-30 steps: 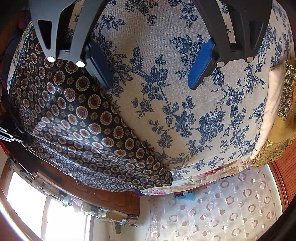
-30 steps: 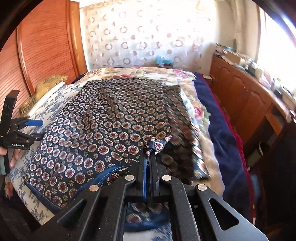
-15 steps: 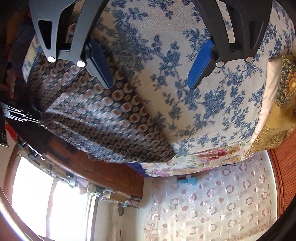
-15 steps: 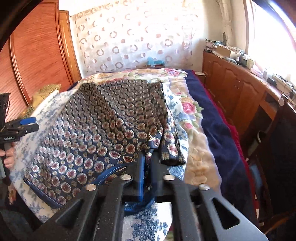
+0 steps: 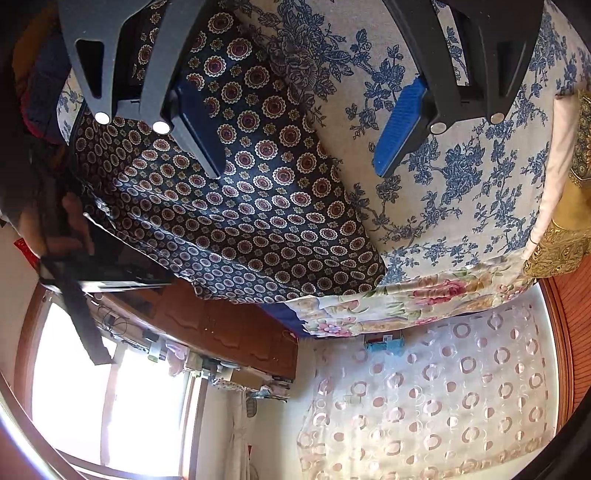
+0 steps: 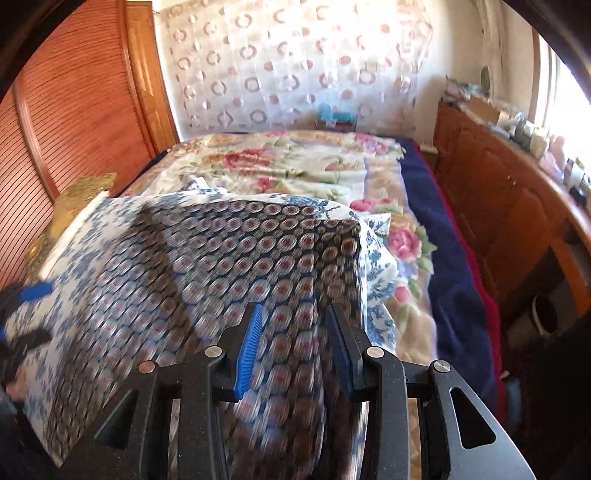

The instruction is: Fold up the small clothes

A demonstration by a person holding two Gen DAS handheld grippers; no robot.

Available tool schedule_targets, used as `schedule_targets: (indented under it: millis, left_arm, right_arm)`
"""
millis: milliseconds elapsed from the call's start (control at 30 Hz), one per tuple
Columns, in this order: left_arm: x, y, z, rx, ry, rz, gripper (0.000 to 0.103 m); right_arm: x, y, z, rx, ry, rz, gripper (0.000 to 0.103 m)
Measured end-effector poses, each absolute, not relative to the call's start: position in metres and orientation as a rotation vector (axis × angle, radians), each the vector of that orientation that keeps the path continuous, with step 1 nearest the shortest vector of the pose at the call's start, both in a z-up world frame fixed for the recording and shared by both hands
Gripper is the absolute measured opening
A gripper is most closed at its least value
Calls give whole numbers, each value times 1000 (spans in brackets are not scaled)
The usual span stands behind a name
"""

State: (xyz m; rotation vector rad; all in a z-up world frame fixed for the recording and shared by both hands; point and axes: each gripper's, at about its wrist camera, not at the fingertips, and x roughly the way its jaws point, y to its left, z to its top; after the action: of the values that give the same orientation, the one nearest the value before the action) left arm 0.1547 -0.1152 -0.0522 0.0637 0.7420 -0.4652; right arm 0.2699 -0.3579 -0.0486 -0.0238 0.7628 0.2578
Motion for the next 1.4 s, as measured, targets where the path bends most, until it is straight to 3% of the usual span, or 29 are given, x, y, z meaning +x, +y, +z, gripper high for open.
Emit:
schedule_targets:
  millis: [300, 367, 433, 533, 800, 867, 967, 1033, 1067, 1200, 1400]
  left_arm:
    - [155, -120, -59, 75, 750, -461, 84]
    - [154, -121, -60, 79, 751, -462, 84]
    - [153, -121, -60, 80, 752, -462, 84]
    - [153, -121, -62, 79, 756, -460, 84]
    - [150, -123, -68, 81, 782, -471, 84]
    - [149, -123, -71, 77, 796, -482, 84]
    - [144, -124, -75, 79, 821, -500, 84]
    - [138, -125, -78, 86, 846, -523, 83]
    - [134, -125, -79, 86, 852, -538, 80]
    - [122, -124, -84, 62, 898, -614, 64]
    - [101, -131, -90, 99, 953, -672, 61]
  right_arm:
    - [338, -358, -66, -7, 890, 260, 38]
    - [341, -355, -66, -21, 890, 269, 32]
    - [340, -353, -65, -37, 888, 289, 17]
    - [333, -352, -59, -71, 854, 301, 4]
    - [321, -376, -36, -50, 743, 85, 3]
    - [321, -377, -38, -54, 772, 107, 4]
    - [309, -382, -36, -66, 779, 114, 25]
    - [290, -386, -37, -57, 771, 142, 46]
    - [278, -388, -40, -62, 776, 158, 49]
    - [228, -396, -53, -92, 787, 156, 52]
    - [173, -407, -61, -68, 778, 135, 52]
